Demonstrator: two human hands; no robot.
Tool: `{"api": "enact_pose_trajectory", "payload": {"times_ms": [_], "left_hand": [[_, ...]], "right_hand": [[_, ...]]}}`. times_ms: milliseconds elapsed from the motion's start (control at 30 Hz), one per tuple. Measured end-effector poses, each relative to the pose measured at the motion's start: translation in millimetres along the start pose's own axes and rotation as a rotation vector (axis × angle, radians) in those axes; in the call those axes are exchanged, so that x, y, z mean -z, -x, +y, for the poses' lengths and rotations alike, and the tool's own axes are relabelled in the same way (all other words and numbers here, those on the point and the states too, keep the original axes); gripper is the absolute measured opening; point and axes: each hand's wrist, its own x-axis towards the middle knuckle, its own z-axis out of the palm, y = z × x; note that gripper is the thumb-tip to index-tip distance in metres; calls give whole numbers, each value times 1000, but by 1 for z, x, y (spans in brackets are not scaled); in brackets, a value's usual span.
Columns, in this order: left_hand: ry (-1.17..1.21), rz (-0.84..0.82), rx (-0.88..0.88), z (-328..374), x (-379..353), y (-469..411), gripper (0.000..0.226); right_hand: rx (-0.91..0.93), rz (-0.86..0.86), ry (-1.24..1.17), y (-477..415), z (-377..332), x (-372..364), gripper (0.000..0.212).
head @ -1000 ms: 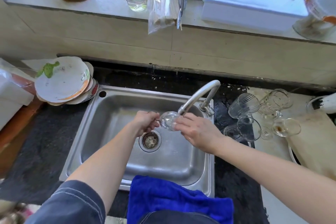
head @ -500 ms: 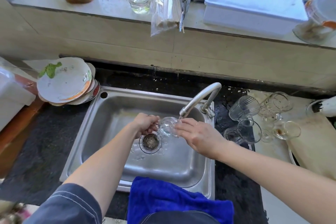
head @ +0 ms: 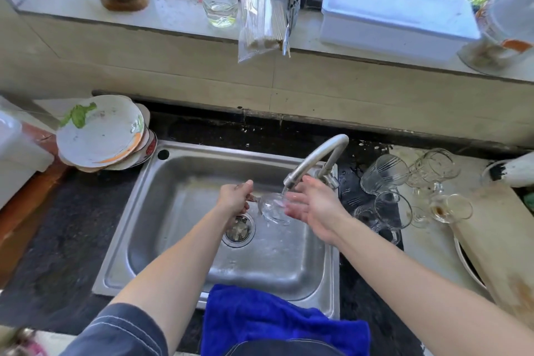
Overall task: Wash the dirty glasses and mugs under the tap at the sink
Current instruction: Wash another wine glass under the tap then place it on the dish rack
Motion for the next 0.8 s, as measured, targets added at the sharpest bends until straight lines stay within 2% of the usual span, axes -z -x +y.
{"api": "enact_pose_trajectory", "payload": {"times_ms": [100, 167, 233, 300, 467, 600, 733, 800], "left_hand": [[34, 33, -1, -10, -6, 0, 27], [38, 69, -17, -14, -5, -2, 27], [15, 69, -53, -15, -10, -1, 26], [4, 55, -80, -15, -15, 0, 28], [10, 135, -85, -16, 8, -6, 27], [-24, 129, -114, -11, -2, 1, 28], [12, 143, -67, -14, 8, 0, 30], [3, 122, -42, -13, 1, 5, 31]], "right_hand": [[-66, 48, -220, -2, -5, 0, 34], [-81, 9, -296, -5, -4, 8, 35], [-115, -49, -300, -7, -4, 7, 33], [-123, -69, -250, -6, -2, -3, 20], [-51, -162, -246, -6, -4, -1, 25], [-72, -106, -199, -11, 4, -16, 28], [-51, -170, -239, -12, -1, -10, 27], [-25, -120, -220, -12, -1, -13, 27]]}}
